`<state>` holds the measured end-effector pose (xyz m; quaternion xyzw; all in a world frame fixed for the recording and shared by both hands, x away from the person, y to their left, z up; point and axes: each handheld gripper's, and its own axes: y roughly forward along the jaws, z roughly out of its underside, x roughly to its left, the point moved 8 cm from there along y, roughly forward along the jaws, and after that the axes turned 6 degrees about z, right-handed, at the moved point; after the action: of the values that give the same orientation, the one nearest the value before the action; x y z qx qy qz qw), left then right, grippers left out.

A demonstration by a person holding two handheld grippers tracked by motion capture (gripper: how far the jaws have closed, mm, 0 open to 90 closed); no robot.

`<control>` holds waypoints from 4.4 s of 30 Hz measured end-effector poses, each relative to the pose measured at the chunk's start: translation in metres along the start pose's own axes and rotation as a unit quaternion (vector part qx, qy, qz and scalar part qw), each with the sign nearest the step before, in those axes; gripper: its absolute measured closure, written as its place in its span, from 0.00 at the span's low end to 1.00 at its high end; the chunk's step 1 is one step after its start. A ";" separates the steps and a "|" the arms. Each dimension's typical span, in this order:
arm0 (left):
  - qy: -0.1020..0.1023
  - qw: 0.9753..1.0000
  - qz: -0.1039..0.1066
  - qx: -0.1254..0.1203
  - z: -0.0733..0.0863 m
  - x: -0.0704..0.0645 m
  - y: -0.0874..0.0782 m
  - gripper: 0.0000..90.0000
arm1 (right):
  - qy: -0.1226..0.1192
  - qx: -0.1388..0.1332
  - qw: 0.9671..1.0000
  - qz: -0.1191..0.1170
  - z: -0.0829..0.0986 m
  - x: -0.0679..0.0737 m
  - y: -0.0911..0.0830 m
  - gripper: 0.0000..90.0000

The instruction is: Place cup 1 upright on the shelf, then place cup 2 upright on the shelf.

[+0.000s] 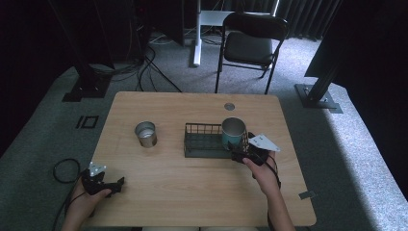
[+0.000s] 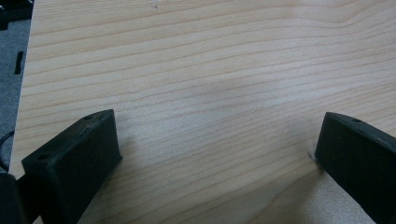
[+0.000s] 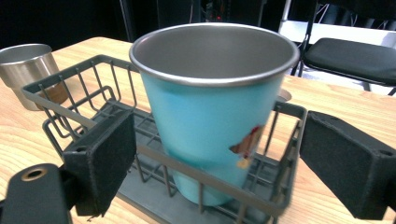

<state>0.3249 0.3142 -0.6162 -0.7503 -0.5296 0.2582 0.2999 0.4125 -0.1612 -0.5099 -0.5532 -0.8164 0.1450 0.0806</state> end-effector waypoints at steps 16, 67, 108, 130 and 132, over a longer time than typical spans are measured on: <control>0.000 1.000 0.000 0.000 0.000 0.000 0.000 0.00 | -0.004 0.009 1.000 -0.009 0.020 -0.014 -0.020 0.12; 0.000 1.000 0.000 0.000 0.000 0.000 0.000 0.00 | -0.053 0.141 0.984 -0.092 0.116 -0.046 -0.073 0.12; 0.000 1.000 0.000 0.001 0.001 -0.001 -0.001 0.00 | -0.051 0.210 0.975 -0.047 0.140 -0.071 -0.079 0.12; 0.036 0.999 0.032 0.004 0.003 -0.010 -0.002 0.01 | -0.051 0.209 0.975 -0.047 0.140 -0.071 -0.079 0.12; 0.040 0.998 0.038 0.005 0.003 -0.013 -0.002 0.01 | -0.051 0.210 0.975 -0.047 0.140 -0.071 -0.079 0.12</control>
<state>0.3178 0.3031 -0.6160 -0.7781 -0.4870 0.2417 0.3147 0.3289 -0.2749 -0.6144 -0.4773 -0.7957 0.3368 0.1598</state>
